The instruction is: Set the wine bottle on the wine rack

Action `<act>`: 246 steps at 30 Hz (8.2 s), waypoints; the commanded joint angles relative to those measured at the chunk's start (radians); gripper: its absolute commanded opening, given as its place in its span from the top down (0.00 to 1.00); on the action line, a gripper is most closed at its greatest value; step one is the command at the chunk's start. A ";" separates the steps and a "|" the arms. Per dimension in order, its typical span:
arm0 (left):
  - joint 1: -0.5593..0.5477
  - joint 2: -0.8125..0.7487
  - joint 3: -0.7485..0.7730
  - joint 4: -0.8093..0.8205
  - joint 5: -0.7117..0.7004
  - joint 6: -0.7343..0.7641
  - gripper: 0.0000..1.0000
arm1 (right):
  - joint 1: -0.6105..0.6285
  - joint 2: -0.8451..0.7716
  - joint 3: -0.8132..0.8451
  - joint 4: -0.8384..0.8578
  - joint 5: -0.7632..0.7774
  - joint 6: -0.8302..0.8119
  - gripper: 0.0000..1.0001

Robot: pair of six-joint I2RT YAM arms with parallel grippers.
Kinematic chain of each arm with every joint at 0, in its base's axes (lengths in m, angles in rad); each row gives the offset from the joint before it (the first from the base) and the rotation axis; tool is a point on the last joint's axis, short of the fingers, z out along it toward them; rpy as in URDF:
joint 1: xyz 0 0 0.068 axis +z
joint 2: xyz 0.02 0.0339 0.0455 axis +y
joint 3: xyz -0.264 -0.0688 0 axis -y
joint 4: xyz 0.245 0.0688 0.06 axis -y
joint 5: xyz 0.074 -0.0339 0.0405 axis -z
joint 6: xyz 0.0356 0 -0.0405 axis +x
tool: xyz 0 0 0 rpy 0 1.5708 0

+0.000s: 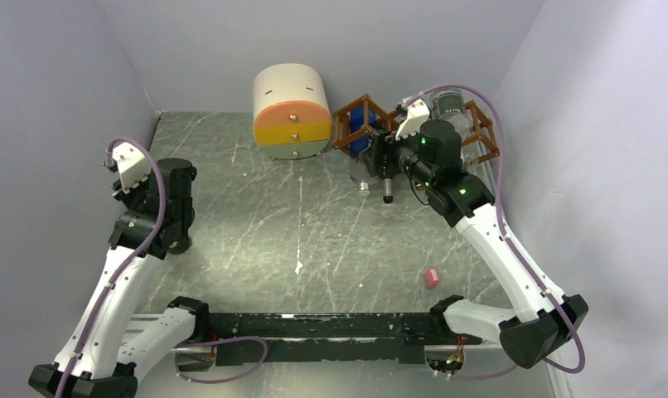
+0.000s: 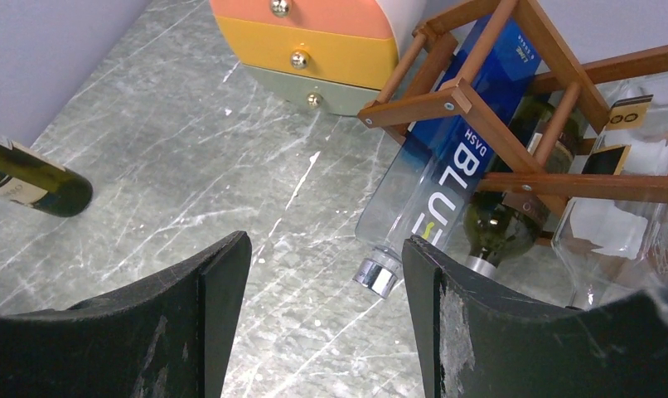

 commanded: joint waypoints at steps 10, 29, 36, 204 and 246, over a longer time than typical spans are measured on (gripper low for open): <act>0.010 -0.023 0.066 0.080 0.214 0.107 0.68 | 0.003 -0.017 -0.020 0.010 0.004 -0.014 0.29; 0.147 0.126 0.055 0.087 0.112 0.090 0.19 | 0.003 -0.012 0.000 -0.005 -0.008 -0.049 0.28; 0.212 0.139 0.037 0.160 0.183 0.128 0.56 | 0.003 -0.008 -0.001 -0.016 0.002 -0.071 0.27; -0.531 0.447 0.033 1.058 1.705 2.085 0.93 | 0.402 -0.239 0.011 -0.483 0.189 0.082 0.29; -0.540 0.400 -0.047 1.157 1.431 1.643 0.05 | 0.395 -0.139 0.068 -0.174 0.719 0.108 1.00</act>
